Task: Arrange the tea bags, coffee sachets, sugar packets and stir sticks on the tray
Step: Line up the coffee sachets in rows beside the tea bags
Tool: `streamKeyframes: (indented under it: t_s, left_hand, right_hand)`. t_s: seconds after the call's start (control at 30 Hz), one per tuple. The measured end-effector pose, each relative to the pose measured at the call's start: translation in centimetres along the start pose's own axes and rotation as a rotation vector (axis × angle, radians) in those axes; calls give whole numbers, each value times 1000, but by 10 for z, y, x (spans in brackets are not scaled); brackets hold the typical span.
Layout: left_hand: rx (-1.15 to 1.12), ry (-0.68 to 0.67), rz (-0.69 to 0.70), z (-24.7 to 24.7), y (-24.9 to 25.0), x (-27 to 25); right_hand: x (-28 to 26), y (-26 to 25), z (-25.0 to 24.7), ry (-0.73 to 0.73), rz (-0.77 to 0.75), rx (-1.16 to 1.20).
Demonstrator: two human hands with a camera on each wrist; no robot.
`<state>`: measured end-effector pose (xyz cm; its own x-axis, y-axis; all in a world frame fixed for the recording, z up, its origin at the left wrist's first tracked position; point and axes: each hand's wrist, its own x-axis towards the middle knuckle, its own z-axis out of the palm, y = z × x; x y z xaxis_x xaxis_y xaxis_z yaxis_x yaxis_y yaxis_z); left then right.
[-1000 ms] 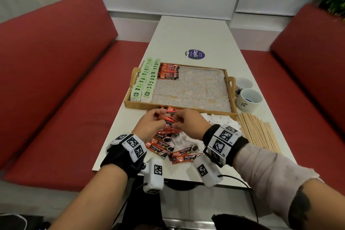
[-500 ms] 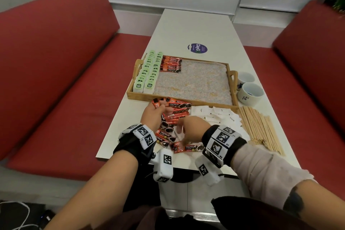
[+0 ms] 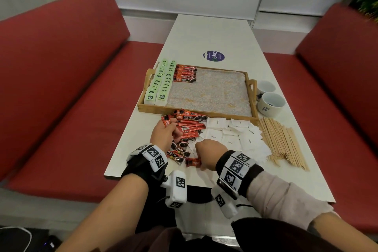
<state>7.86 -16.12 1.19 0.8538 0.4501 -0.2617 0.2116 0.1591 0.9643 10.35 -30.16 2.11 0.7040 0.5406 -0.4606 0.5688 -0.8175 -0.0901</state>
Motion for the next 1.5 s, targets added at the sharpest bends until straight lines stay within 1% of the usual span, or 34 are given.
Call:
streamKeyframes:
  t_s: [0.23,0.4,0.5,0.67,0.73,0.77,0.83,0.87,0.9,0.93,1.07,1.2,1.27,1.43,1.5]
  left_hand:
    - [5,29,7,-4,-4,-3]
    - [43,26,29,-6,-7,-1]
    - [58,44,19,-8,-9,0]
    - [-76,68,-31,-10,-11,1]
    - [-131,31,-47,-9,-7,-3]
    - [-170,-17,-46,-9,-5,-5]
    - [-231,-160,-18,-6,4,-12]
    - [-257,-228,-17,-5,6,-14]
    - [-266,-269,-18,-5,7,-14]
    - [-271,-263,-33,-5,7,-14]
    - [-219,-94,-114,-8,6,-10]
    - [-107,60,-180,-20,-3,-1]
    - [-89,105,-206,-28,-4,0]
    - [-184,131,-212,-42,2,4]
    - [-197,149,-215,-43,3,5]
  right_hand:
    - [-4,5,2,-11,6,44]
    - [-8,10,1,34,-15,177]
    - [-8,14,-6,128,-28,281]
    - [-4,13,-27,355,-5,594]
    - [1,8,-35,408,-9,718]
    - [3,4,-38,421,-15,769]
    - [8,-6,-43,426,-38,822]
    - [10,-13,-44,423,-57,819]
    - [12,-20,-44,420,-84,802]
    - [15,-26,-45,417,-110,778]
    - [19,-38,-42,407,-164,751]
    - [19,-35,-31,295,-136,845]
    - [22,-30,-26,272,-94,755]
    - [23,-22,-18,227,-82,347]
    - [25,-22,-14,207,-76,277]
